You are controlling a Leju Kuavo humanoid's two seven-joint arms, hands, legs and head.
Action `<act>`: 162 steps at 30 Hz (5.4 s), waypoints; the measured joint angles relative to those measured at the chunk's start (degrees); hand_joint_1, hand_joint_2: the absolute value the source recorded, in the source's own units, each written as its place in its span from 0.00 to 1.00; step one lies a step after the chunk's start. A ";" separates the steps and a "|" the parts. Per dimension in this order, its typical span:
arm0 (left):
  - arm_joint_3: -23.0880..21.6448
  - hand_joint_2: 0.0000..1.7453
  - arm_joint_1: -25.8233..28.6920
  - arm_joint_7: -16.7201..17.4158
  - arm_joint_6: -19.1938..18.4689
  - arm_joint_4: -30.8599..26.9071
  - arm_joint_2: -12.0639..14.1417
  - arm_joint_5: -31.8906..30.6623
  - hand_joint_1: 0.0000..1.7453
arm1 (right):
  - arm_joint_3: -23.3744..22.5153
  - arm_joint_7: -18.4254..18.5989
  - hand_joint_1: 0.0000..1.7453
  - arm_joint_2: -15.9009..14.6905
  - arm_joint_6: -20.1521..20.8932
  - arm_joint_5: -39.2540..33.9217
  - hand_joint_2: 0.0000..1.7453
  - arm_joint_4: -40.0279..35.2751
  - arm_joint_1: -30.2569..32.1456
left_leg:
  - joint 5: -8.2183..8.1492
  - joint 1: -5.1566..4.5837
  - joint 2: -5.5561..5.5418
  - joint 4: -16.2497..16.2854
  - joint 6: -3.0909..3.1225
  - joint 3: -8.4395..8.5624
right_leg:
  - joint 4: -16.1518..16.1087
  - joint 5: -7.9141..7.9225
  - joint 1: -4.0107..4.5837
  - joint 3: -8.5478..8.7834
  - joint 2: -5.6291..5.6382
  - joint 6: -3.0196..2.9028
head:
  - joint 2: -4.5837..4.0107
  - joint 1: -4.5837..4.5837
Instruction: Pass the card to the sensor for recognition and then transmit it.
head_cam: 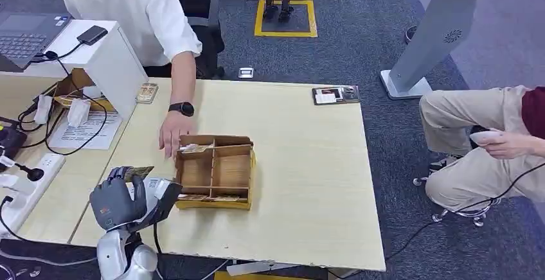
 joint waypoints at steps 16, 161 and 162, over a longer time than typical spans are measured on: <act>1.24 1.00 1.78 8.30 0.04 2.33 0.50 -2.75 1.00 | -0.17 0.35 0.00 -0.13 0.00 -0.28 1.00 0.02 0.04 | 0.00 0.00 -0.03 0.00 0.00 -0.01 | 0.00 -0.01 0.00 0.00 -0.03 0.00 | 0.00 0.00; -21.75 1.00 0.06 -15.04 -0.46 -14.54 7.50 18.37 0.00 | 0.59 -5.64 0.00 0.39 0.00 0.57 1.00 0.02 -0.27 | 0.13 -0.02 0.01 0.01 0.09 0.00 | -0.01 0.17 -0.01 -0.01 0.00 0.05 | 0.02 0.09; -21.79 1.00 0.10 -13.33 -0.77 -14.51 7.56 14.96 0.00 | 0.57 -5.62 0.00 0.39 0.02 0.55 1.00 0.00 -0.27 | 0.14 -0.02 0.01 0.01 0.09 0.01 | -0.01 0.17 -0.01 -0.01 0.00 0.05 | 0.02 0.07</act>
